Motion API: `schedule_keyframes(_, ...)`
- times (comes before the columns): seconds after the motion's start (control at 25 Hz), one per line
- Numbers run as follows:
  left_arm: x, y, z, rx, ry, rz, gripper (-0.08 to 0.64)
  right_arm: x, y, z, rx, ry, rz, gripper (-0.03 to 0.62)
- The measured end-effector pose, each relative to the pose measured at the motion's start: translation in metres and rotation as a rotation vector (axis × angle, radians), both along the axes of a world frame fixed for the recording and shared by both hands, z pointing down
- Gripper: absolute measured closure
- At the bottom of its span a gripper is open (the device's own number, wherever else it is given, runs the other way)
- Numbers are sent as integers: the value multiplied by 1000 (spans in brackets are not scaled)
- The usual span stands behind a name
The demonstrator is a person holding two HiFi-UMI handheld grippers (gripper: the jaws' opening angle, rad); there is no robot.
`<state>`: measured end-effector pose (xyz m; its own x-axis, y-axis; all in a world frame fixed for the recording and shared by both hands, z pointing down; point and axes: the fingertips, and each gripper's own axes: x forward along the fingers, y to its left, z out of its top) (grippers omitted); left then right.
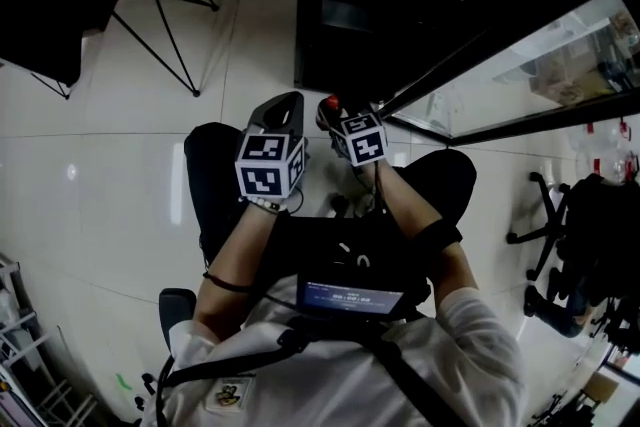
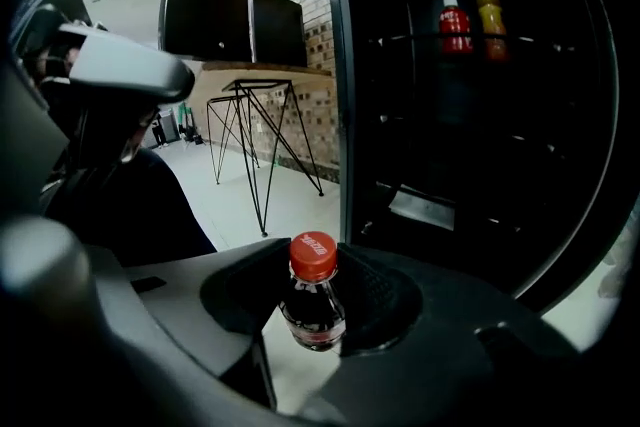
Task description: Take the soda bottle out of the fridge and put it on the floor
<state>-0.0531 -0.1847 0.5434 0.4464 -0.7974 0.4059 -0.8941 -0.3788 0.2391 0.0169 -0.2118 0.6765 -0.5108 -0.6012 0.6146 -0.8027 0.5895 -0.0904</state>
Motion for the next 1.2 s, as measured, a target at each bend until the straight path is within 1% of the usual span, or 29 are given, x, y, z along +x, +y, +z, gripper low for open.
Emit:
schedule_keyframes(0.16,-4,-4,15,-22,-6,-2,558,-4,0,49,-68,25,20,428)
schedule_keyframes(0.36,-8,-5,30,-45,-2,-5,558,8,5,121,-101,121,32,428)
schedule_keyframes(0.6,-15,-9,37,-59,-4,-2,558,4,10,180,-140,129,42,428)
schedule_keyframes(0.72,-16,-17,43,-62,-4,-1,558,2,5,208,-153,143,54,428)
schedule_keyframes(0.88,-17,-26,53,-71,-8,-8,558,7,-6,247,-192,155,82,428)
schedule_keyframes(1.04,-16,-32,63,-90,-7,-12,558,11,-17,276,-216,176,107,428)
schedule_keyframes(1.2,-18,-35,68,-100,-2,-18,558,11,-20,302,-248,190,100,428)
